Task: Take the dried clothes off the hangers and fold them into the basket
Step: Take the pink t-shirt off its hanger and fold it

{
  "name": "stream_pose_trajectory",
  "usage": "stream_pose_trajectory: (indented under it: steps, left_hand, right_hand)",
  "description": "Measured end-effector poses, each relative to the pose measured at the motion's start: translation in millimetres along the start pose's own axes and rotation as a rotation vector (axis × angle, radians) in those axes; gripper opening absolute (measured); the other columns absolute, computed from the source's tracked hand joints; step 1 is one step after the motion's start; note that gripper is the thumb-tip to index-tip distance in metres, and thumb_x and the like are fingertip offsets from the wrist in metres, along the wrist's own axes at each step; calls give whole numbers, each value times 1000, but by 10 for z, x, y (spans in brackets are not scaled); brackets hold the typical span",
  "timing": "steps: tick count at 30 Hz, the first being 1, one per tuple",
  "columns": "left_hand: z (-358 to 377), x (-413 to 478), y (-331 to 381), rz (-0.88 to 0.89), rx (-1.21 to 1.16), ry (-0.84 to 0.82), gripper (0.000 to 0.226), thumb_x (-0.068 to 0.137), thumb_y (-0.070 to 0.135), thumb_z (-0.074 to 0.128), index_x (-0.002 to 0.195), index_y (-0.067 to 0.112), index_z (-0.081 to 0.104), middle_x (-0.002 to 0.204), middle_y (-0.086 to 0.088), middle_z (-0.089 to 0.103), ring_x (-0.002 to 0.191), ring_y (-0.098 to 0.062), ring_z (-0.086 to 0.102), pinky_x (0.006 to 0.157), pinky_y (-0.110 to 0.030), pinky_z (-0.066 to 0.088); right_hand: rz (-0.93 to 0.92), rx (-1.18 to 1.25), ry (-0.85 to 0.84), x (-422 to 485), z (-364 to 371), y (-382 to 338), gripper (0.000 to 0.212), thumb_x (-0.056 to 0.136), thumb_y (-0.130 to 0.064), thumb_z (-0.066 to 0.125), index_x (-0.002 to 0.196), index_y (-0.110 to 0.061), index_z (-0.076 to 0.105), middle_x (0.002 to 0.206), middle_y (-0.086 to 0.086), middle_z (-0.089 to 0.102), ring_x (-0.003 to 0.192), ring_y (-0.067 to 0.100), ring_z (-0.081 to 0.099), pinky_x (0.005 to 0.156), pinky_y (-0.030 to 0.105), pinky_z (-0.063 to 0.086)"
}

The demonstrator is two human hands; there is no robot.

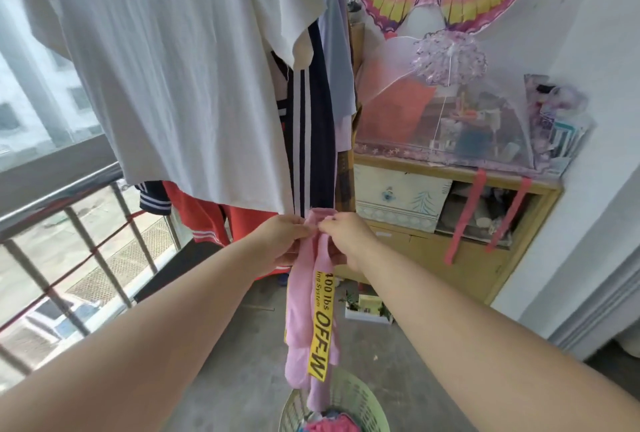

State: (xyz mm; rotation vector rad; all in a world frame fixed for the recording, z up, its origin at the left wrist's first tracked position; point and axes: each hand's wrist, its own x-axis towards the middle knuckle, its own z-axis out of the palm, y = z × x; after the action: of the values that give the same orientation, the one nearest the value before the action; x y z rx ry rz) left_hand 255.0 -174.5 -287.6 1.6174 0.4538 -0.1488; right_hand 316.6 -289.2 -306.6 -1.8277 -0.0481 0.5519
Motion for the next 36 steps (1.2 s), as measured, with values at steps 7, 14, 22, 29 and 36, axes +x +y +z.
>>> stream_pose_trajectory:
  steps: [7, 14, 22, 29, 36]
  left_hand:
    - [-61, 11, -26, 29, 44, -47, 22, 88, 19, 65, 105, 6, 66, 108, -17, 68, 107, -33, 63, 96, -48, 50]
    - [-154, 114, -99, 107, 448, -16, 24, 79, 16, 73, 101, 16, 62, 102, -14, 67, 96, -31, 65, 89, -43, 55]
    - [-332, 68, -15, 122, 403, -223, 37, 76, 28, 76, 111, 20, 67, 107, -3, 71, 105, -23, 65, 98, -41, 50]
    - [-364, 1, -26, 208, 864, -54, 37, 81, 5, 56, 109, 28, 60, 95, 8, 63, 84, -10, 58, 67, -17, 46]
    - [-422, 16, -138, 206, 848, 157, 37, 87, -3, 33, 95, 16, 63, 71, 3, 52, 64, -13, 47, 52, -18, 35]
  right_hand:
    - [-48, 172, -96, -151, -57, -65, 25, 93, -8, 42, 89, -13, 67, 71, 18, 69, 60, 30, 68, 61, 38, 58]
    - [-78, 216, -256, -193, -56, -35, 44, 86, 18, 34, 104, -10, 62, 85, 18, 71, 74, 31, 72, 74, 42, 60]
    - [-524, -602, -33, 35, -111, 78, 79, 71, -7, 73, 136, -41, 42, 144, -6, 26, 127, 15, 33, 106, 37, 39]
    - [-549, -913, -59, 46, -82, -87, 10, 90, -19, 53, 82, -21, 58, 89, 4, 63, 93, 25, 57, 85, 39, 39]
    - [-587, -747, -52, -10, -95, -41, 19, 100, -21, 44, 91, -8, 55, 88, 10, 62, 84, 27, 56, 69, 33, 39]
